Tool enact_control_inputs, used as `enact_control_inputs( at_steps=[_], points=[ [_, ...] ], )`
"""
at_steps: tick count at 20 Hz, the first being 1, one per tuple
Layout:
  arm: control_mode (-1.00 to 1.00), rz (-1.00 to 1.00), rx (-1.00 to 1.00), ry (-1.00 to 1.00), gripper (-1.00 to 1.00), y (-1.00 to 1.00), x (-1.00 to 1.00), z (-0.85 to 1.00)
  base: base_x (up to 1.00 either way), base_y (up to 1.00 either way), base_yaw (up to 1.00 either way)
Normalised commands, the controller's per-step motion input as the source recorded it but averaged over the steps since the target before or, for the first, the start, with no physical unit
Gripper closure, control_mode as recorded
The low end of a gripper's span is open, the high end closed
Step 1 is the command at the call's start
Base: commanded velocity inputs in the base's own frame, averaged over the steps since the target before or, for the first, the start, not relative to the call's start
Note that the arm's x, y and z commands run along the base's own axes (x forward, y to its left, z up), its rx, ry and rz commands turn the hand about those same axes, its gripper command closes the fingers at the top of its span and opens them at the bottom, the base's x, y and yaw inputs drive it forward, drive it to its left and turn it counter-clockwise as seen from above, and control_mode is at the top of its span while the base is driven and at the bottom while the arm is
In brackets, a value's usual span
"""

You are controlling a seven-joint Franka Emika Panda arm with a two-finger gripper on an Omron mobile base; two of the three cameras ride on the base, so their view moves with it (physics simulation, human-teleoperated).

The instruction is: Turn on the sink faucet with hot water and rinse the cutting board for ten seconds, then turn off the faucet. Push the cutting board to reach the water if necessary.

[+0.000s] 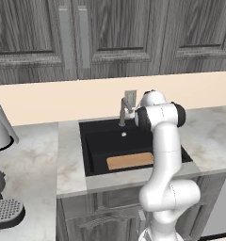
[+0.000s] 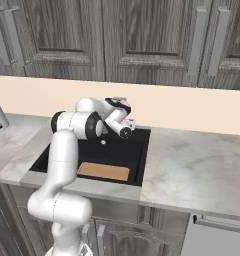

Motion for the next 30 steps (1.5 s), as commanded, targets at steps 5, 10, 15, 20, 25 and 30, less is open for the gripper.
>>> enact_control_inputs(
  at_steps=[5, 10, 15, 20, 25, 30],
  points=[
    [-1.00, 0.00, 0.00, 0.00, 1.00, -0.38, -0.02, 0.00, 0.00, 0.00, 0.00],
    [-1.00, 0.00, 0.00, 0.00, 1.00, -0.52, -0.04, 0.00, 0.00, 0.00, 0.00],
    [-1.00, 0.00, 0.00, 0.00, 1.00, -0.71, -0.06, 0.00, 0.00, 0.00, 0.00],
    [-1.00, 0.00, 0.00, 0.00, 1.00, -0.72, -0.07, 0.00, 0.00, 0.00, 0.00],
    [-1.00, 0.00, 0.00, 0.00, 1.00, -0.74, -0.14, 0.00, 0.00, 0.00, 0.00],
    [-1.00, 0.00, 0.00, 0.00, 1.00, -0.74, -0.18, 0.00, 0.00, 0.00, 0.00]
  ],
)
